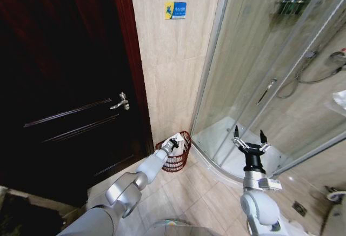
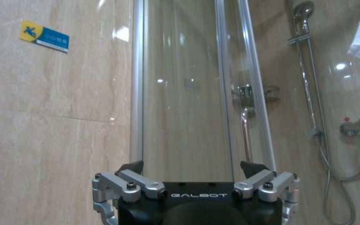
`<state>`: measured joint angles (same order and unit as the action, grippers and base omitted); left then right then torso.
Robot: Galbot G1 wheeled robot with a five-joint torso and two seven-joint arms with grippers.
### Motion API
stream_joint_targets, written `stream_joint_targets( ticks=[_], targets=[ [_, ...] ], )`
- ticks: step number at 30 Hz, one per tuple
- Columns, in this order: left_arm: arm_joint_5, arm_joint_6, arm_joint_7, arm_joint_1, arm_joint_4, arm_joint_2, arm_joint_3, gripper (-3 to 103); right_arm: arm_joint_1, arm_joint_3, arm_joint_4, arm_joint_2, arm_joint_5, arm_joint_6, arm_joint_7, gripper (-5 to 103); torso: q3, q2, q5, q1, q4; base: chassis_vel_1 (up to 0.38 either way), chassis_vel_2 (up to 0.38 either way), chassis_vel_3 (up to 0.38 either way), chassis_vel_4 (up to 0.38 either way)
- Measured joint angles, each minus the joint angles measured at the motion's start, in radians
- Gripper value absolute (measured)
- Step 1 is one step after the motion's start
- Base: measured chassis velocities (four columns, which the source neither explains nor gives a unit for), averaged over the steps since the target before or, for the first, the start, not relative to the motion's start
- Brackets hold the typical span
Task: Discard the used towel into the hamper.
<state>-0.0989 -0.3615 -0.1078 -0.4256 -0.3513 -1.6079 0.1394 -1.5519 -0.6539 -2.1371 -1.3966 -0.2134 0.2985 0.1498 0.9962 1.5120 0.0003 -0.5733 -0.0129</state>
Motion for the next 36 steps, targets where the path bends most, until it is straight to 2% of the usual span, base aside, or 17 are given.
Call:
stream_joint_targets(
  ticks=[18, 21, 23, 30, 36],
  targets=[
    [0.004, 0.000, -0.001, -0.001, 0.003, 0.000, -0.003, 4, 0.000, 0.000, 0.000, 0.000, 0.000, 0.000, 0.000, 100, 0.000, 0.000, -0.0004, -0.001, 0.0002, -0.131, 0.130, 0.126, -0.132],
    [0.003, 0.000, -0.001, -0.004, 0.004, 0.000, -0.004, 4, 0.000, 0.000, 0.000, 0.000, 0.000, 0.000, 0.000, 100, 0.000, 0.000, -0.0007, -0.001, 0.0005, -0.088, 0.076, 0.020, -0.052],
    [0.004, -0.002, -0.001, -0.009, 0.001, 0.000, -0.005, 4, 0.001, 0.000, 0.000, 0.000, 0.000, 0.000, 0.000, 100, 0.000, 0.000, 0.0004, -0.001, -0.0006, 0.000, 0.037, 0.003, -0.017],
    [0.017, -0.016, -0.012, -0.025, -0.005, 0.000, -0.004, 4, -0.001, 0.000, 0.000, 0.000, 0.000, 0.000, 0.000, 100, 0.000, 0.000, -0.0004, 0.001, 0.0006, 0.000, -0.008, -0.008, 0.002],
    [0.029, -0.016, -0.014, -0.016, 0.019, 0.000, -0.002, 4, 0.000, 0.000, 0.000, 0.000, 0.000, 0.000, 0.000, 100, 0.000, 0.000, -0.0002, 0.000, 0.0002, 0.000, 0.000, 0.000, 0.000]
  ],
)
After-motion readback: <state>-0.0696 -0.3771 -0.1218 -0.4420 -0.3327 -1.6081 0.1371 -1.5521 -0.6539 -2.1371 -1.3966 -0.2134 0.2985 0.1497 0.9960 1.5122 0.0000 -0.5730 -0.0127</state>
